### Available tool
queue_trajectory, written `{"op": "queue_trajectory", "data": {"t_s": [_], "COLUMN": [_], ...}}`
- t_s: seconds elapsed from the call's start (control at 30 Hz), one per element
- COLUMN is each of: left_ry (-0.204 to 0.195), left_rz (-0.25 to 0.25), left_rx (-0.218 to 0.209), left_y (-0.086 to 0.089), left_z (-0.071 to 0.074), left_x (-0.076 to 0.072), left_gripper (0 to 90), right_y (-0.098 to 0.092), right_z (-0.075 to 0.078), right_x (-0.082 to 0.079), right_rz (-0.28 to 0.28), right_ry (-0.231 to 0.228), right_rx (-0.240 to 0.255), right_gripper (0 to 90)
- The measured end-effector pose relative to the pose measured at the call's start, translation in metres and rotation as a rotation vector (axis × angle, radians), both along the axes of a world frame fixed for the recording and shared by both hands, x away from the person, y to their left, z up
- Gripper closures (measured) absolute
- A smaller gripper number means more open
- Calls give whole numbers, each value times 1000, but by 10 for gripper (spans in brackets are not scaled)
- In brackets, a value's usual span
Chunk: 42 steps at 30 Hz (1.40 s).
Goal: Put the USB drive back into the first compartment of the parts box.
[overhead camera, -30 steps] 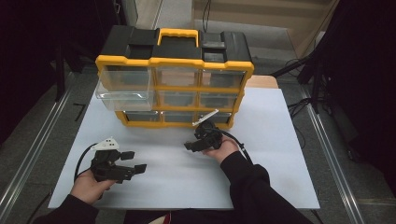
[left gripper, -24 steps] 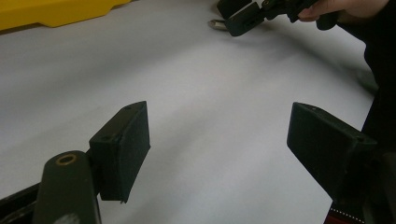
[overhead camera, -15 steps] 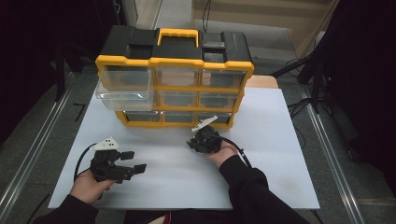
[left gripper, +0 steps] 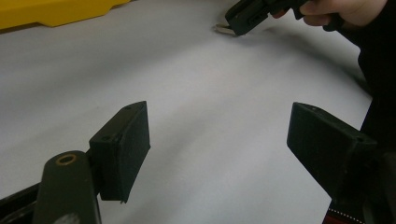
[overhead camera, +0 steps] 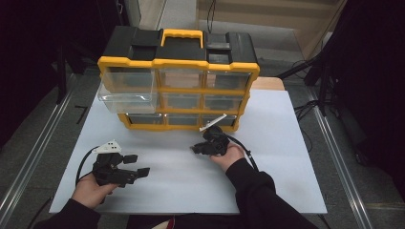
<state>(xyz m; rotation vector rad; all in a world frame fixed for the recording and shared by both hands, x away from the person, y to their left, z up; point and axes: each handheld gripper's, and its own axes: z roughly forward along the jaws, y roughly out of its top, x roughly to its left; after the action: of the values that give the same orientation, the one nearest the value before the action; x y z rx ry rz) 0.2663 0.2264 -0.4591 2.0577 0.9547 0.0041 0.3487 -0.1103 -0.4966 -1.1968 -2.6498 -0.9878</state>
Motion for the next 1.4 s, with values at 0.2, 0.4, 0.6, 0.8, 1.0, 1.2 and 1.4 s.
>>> {"op": "queue_trajectory", "data": {"t_s": [0.2,0.4,0.6,0.8,1.0,1.2,1.4], "left_ry": [3,4,1,2,-1,1,1], "left_rz": [-1,0,1,1,2,-1,-4], "left_rx": [0,1,1,3,0,-1,0], "left_y": [0,0,0,0,0,-1,-1], "left_z": [0,-1,0,0,0,0,0], "left_x": [0,0,0,0,1,0,0], "left_gripper": [224,224,224,224,224,224,224], "right_y": [-4,-7,-8,-10,-12,-14,-17], "right_z": [8,16,20,28,35,43,56], "right_x": [1,-1,-2,-5,-6,-7,-5], "right_rz": [26,38,67,80,109,145,157], "right_ry": [25,40,60,76,101,103,88], "right_rx": [16,29,32,39,43,43,65], "right_gripper": [766,766,766,766,766,766,766]}}
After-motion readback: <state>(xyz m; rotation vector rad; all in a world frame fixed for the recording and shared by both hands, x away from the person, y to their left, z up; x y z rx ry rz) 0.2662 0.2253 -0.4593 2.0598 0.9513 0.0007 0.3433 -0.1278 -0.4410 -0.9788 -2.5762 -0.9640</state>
